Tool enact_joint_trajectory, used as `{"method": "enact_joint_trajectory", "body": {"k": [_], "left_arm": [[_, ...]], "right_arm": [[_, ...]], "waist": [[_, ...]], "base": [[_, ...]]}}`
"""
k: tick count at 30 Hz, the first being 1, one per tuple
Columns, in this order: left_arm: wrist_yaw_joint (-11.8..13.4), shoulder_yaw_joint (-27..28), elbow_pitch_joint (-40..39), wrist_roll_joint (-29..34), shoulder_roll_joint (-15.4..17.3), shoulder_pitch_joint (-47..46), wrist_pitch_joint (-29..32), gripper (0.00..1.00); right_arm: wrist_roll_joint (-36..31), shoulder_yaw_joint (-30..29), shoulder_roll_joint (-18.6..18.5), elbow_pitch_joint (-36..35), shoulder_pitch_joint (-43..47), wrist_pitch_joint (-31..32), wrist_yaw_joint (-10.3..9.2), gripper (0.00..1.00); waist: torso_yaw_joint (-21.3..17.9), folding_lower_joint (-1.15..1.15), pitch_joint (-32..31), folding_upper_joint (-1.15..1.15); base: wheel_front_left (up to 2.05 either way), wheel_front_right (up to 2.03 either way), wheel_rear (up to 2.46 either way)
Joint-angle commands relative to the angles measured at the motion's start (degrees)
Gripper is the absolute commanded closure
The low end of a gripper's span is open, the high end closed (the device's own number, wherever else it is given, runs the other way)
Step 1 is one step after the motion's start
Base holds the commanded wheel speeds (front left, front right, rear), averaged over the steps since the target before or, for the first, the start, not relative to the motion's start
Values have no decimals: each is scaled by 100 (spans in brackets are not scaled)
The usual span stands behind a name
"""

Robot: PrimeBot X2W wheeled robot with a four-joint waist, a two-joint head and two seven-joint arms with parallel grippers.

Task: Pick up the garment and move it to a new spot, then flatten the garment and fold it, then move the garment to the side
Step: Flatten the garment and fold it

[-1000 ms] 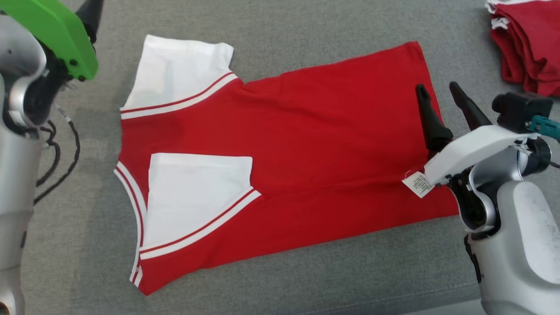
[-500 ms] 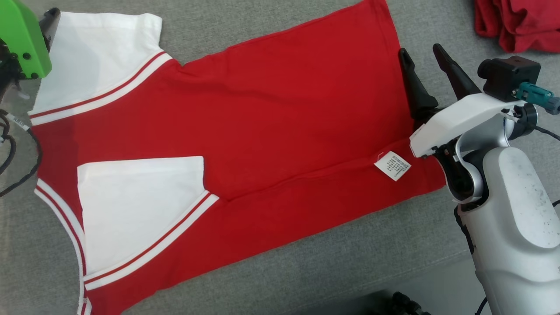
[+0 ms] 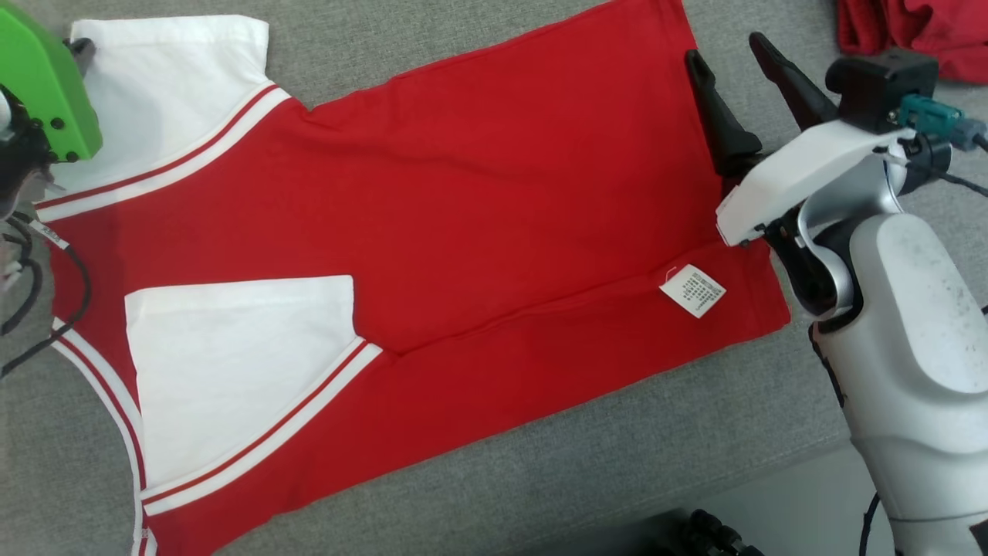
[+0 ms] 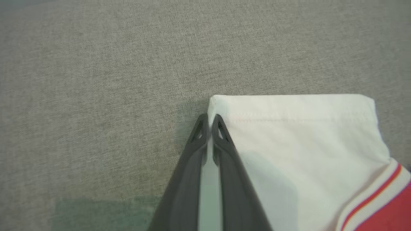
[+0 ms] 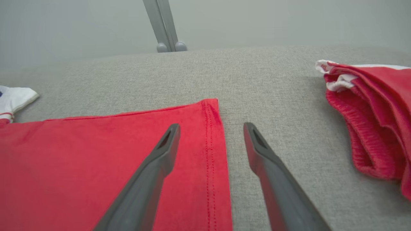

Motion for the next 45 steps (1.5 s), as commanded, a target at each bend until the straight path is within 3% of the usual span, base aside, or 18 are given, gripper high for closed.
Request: {"method": "enact_joint_trajectory", "body": {"k": [1, 11, 23, 24, 25, 27, 29, 39, 45], "left_arm": [[-12, 4, 3, -17, -47, 87, -70, 100], [-203, -17, -292, -155, -381, -113, -719, 100], [-286, -232, -718, -157, -542, 38, -938, 100], [-285, -239, -743, -162, -551, 50, -954, 100], [-277, -241, -768, -165, -557, 56, -971, 100], [-248, -237, -809, -156, -557, 67, -1016, 100], [-252, -226, -827, -172, -555, 96, -1047, 100], [-311, -198, -928, -288, -543, 259, -1345, 100], [-369, -126, -1562, -542, -330, 1029, -1569, 100]], "right_arm": [[-48, 53, -89, 53, -171, 39, -7, 0], [-153, 734, -756, 1168, -1377, 632, -7, 0], [404, 1411, -1053, 2563, -2165, 1445, -8, 0], [436, 1442, -1075, 2639, -2192, 1493, -8, 24], [472, 1470, -1103, 2737, -2236, 1552, -8, 56], [552, 1529, -1119, 2886, -2302, 1586, -9, 74], [607, 1570, -1115, 2997, -2358, 1568, -10, 100], [704, 1522, -997, 3190, -2335, 560, -10, 100], [753, 1630, -1119, 2922, -1777, -256, -9, 100]], "waist": [[58, -1, -31, 0], [578, -1, -130, 0], [984, -1, -125, 0], [996, -1, -129, 0], [1008, -1, -134, 0], [1019, -1, -148, 0], [1023, -1, -165, 0], [1006, -1, -465, 0], [1008, -1, -862, 0]], "base": [[0, 0, 0], [0, 0, 0], [0, 0, 0], [0, 0, 0], [0, 0, 0], [0, 0, 0], [0, 0, 0], [0, 0, 0], [0, 0, 0]]}}
